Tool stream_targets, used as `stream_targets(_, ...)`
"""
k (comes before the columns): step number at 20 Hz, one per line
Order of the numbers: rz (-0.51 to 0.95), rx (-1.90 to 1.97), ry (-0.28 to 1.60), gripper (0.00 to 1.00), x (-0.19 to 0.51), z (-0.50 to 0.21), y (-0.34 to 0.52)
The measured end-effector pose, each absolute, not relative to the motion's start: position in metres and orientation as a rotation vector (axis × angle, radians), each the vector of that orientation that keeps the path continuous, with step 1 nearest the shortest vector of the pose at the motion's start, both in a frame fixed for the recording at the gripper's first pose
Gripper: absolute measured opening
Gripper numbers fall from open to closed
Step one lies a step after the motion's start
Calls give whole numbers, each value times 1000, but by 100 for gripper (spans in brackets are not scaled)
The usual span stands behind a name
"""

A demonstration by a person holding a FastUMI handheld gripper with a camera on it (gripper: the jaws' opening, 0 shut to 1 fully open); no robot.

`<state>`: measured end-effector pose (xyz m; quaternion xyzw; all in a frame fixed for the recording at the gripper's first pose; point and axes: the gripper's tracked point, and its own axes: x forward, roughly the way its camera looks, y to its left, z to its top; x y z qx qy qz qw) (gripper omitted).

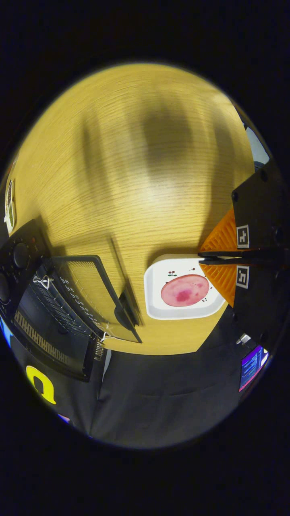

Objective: Open the toaster oven, put the food inside, and close the toaster oven door.

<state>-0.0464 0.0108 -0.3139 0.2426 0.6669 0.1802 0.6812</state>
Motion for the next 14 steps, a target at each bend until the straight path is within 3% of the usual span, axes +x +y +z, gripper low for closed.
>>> stream_targets(7, 377, 639, 1408, 2, -49, -280, 48)
stream_targets(14, 193, 817, 1246, 2, -41, -257, 84)
